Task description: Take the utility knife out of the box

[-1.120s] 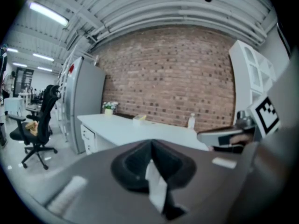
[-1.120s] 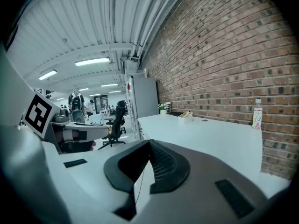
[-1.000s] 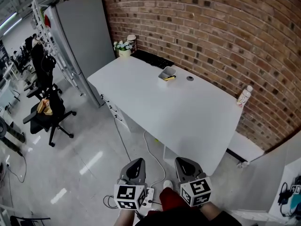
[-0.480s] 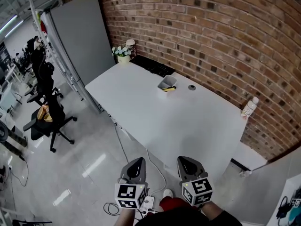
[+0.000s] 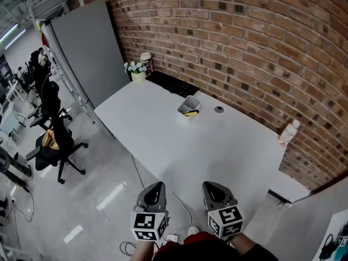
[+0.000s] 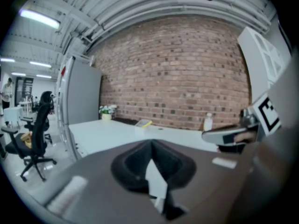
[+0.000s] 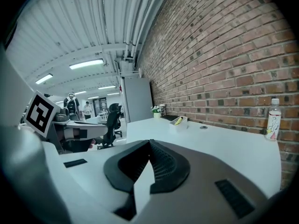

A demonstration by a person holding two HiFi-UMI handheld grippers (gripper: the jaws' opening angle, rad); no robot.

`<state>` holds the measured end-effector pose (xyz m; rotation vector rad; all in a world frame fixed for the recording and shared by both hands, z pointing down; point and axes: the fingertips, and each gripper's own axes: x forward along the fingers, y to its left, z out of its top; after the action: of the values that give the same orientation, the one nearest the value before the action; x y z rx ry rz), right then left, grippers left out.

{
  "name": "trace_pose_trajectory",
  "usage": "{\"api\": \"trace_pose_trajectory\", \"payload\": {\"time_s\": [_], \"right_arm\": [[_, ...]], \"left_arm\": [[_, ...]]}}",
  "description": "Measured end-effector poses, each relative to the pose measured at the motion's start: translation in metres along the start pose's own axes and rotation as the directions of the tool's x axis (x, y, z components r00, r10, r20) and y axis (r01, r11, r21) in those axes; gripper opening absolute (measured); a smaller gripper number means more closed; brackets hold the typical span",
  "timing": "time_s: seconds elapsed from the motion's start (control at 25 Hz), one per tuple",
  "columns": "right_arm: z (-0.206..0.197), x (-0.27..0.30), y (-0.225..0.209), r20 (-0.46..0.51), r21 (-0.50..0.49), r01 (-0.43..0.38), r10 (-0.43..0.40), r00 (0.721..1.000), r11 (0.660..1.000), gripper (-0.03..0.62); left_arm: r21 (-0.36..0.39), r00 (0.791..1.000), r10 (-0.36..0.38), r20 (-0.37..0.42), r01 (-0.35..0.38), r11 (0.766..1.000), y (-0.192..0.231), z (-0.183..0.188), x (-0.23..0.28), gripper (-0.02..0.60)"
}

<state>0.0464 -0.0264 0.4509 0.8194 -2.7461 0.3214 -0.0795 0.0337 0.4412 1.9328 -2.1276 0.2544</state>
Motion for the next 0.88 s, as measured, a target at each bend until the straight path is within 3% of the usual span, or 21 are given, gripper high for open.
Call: {"api": "trace_pose_trajectory", "payload": {"time_s": [0.36,0.88], "right_arm": [[0.009,0.01,-0.023,0.008,-0.005,0.023,-0.023,1.0,1.0,0.008],[0.013,0.006,-0.044,0.004,0.018,0.053,-0.053,0.999,0.998,0.008]], "left_arm": [[0.006,1.0,-0.018,0.017,0.018,1.0,-0.002,0.01,0.029,0.003],[0.074,0.998,-0.057,0.014,0.056,0.996,-0.019,0.027,0.054,0.004]]}}
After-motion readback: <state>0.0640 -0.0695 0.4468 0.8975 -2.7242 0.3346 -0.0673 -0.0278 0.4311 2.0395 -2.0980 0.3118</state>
